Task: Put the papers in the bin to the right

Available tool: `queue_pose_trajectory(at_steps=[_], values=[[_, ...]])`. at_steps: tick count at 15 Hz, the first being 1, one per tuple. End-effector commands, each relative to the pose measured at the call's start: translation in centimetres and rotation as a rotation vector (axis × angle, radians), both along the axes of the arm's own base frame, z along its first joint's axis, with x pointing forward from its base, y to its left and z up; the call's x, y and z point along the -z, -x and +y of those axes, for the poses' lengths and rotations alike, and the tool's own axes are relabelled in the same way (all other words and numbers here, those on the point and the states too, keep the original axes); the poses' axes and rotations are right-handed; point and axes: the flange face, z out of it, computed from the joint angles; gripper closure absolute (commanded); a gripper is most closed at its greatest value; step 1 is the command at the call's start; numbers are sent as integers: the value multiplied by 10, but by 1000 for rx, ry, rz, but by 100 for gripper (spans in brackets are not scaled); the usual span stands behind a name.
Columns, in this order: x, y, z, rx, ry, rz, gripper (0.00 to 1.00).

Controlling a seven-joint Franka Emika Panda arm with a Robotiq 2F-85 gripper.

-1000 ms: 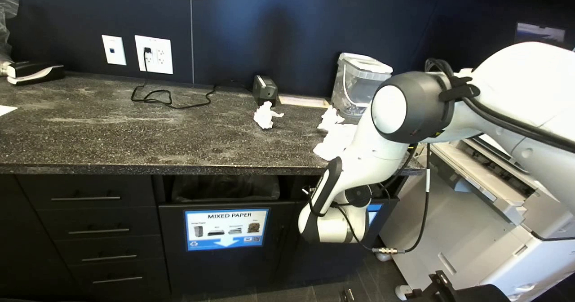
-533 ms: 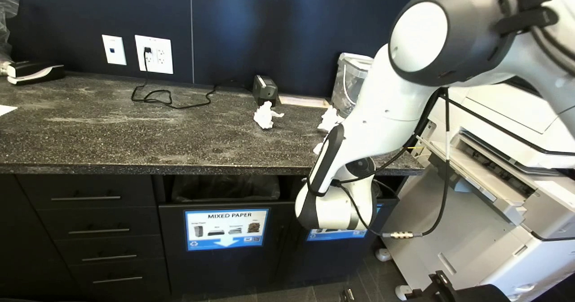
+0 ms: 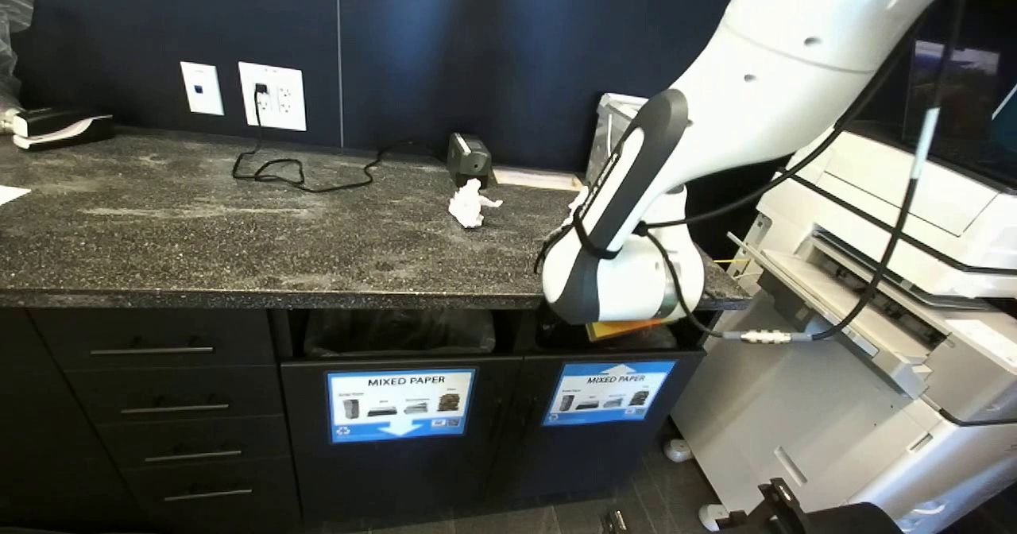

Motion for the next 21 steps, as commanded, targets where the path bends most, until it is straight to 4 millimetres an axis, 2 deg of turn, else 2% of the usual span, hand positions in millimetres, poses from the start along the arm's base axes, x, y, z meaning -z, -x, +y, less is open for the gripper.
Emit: queue_pose_trajectory(at_steps=[1, 5, 8, 9, 11, 13, 16, 21], values=[[-80, -3, 11, -69, -11, -28, 0], [-169, -31, 41, -138, -60, -115, 0], [-216, -49, 78, -193, -109, -197, 0], [-219, -56, 94, -216, -136, -216, 0], [-227, -72, 113, -222, -187, -240, 0], [-221, -90, 128, -216, -215, -249, 0], [-204, -122, 133, -189, -213, -264, 0], [-175, -176, 121, -174, -113, -301, 0]])
